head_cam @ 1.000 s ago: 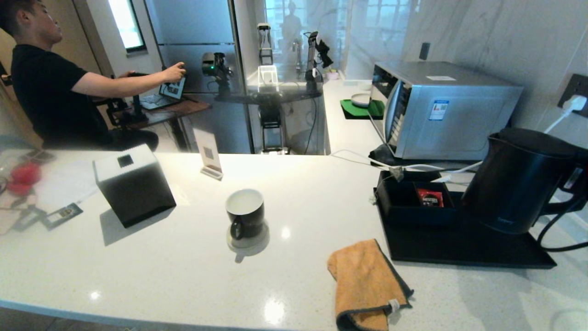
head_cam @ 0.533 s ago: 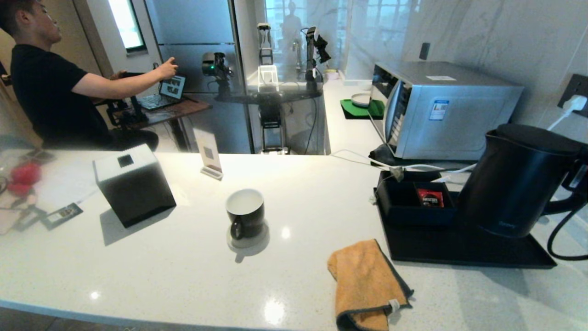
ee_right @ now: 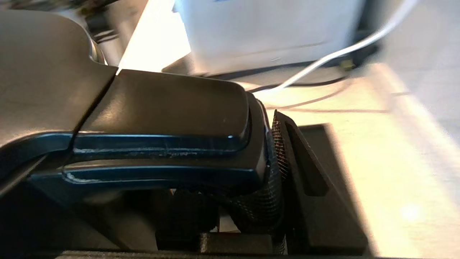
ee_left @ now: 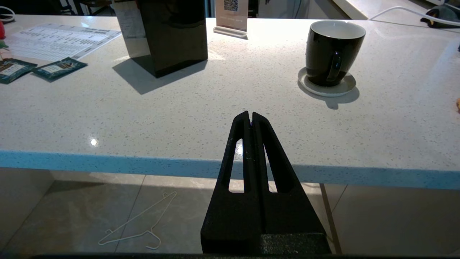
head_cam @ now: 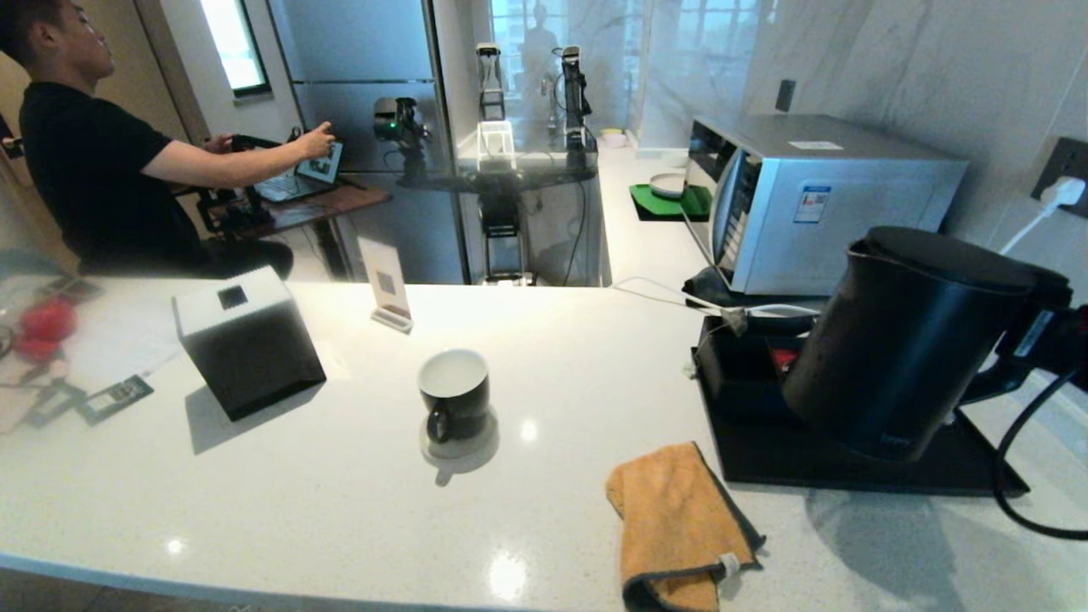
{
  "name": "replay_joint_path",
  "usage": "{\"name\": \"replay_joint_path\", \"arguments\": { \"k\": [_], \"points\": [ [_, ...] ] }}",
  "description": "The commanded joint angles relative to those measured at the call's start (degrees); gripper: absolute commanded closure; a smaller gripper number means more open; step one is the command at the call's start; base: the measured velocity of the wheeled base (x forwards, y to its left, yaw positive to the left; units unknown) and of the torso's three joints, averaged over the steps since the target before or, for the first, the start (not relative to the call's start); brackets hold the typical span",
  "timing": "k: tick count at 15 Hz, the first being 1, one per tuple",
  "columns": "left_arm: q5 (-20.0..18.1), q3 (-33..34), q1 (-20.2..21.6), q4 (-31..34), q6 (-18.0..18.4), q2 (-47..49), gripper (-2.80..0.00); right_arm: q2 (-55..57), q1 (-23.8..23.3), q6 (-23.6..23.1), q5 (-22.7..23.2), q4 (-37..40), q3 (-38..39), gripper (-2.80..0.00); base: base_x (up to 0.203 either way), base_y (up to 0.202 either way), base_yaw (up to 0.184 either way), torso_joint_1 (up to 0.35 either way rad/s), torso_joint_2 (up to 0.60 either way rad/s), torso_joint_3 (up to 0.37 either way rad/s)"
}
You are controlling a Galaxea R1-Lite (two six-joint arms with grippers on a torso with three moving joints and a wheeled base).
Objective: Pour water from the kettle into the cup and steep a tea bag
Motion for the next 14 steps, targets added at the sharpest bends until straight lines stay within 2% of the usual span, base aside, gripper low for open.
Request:
{"name": "replay_joint_path", "arguments": {
  "k": [1, 14],
  "points": [
    [0.00, 0.00, 0.02, -0.08, -0.01, -0.01, 0.00, -2.57, 2.91, 0.09, -0.03, -0.37, 2.20, 0.00, 0.000, 0.000, 0.000, 0.000, 0.00, 0.000],
    [0.00, 0.00, 0.02, 0.00, -0.01, -0.01, 0.00, -3.95, 3.61, -0.18, -0.29, -0.11, 3.19, 0.00, 0.000, 0.000, 0.000, 0.000, 0.00, 0.000]
  ]
}}
